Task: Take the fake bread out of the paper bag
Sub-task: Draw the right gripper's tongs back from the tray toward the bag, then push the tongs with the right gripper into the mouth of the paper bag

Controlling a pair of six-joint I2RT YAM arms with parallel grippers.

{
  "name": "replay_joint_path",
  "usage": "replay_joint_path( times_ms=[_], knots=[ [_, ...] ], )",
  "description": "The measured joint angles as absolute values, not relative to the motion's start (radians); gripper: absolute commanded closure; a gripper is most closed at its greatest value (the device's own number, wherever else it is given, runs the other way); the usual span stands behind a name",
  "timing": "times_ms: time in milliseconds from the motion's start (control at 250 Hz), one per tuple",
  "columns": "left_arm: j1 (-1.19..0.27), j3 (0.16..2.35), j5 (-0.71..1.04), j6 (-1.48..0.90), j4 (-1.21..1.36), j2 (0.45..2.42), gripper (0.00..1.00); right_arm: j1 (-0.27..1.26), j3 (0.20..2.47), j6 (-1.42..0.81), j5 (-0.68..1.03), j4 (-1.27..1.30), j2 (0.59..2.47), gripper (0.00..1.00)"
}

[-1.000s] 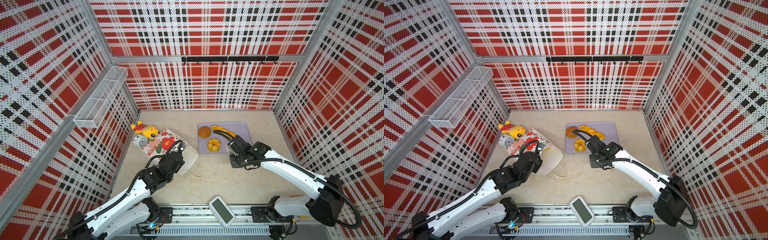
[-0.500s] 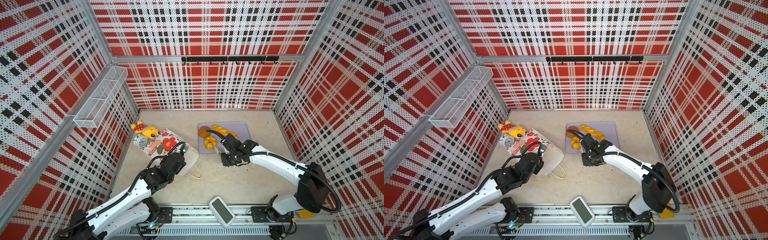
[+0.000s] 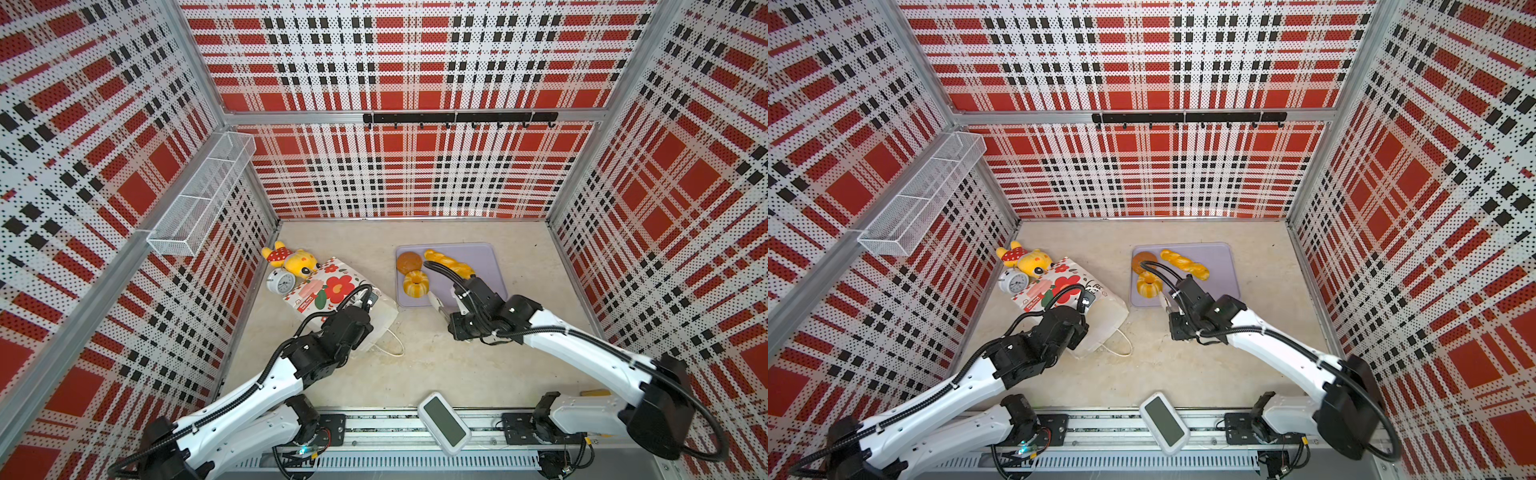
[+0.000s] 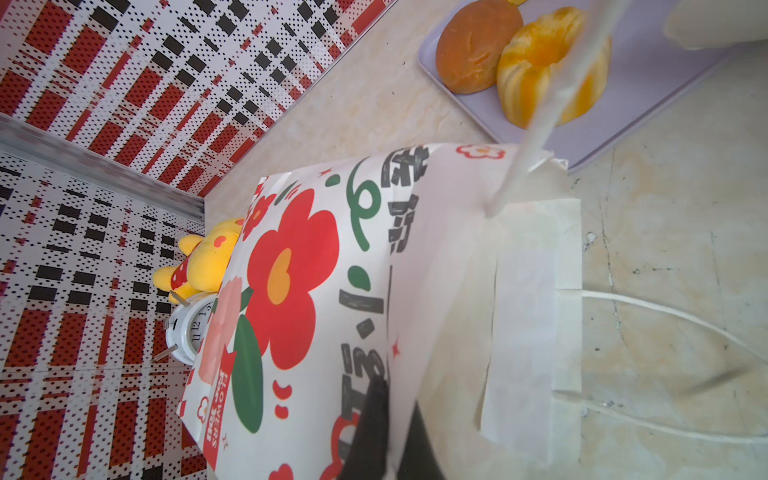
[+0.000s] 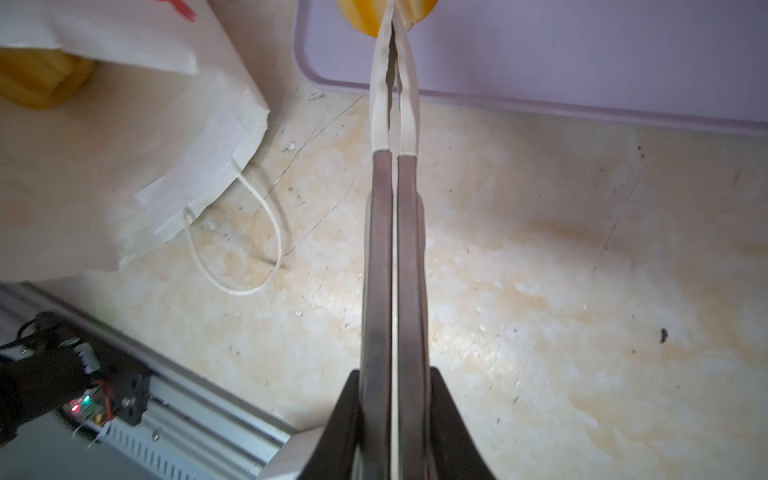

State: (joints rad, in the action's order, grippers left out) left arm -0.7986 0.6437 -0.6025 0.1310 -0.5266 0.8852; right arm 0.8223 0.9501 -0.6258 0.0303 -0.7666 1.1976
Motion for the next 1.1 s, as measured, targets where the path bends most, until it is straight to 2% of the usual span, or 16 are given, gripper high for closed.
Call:
replay_joint_path(
  times_ms=[36,136,332,648,1096],
  knots=[
    [-0.799,0.644,-0.602,0.131,-0.524,0.892,1.0,0.852,0.926,-0.652,0.046,-0.746,1.153,0.85],
    [-0.799,0.644,-0.603,0.127,-0.518,0.912,1.0,0.946,0.875,-0.722,0.093,-0.649,1.097,0.81],
    [-0.799,0.644,-0.602,0.111,-0.513,0.933,1.0,1.079,0.802,-0.829,0.173,-0.384,1.19,0.78],
    [-0.797,0.644,-0.603,0.101,-0.504,0.926,1.0,1.085,0.739,-1.095,0.237,0.173,1.504,0.58],
    [-0.791,0.644,-0.598,0.101,-0.501,0.92,1.0,1.023,0.858,-1.301,0.28,0.599,1.824,0.5]
  ],
)
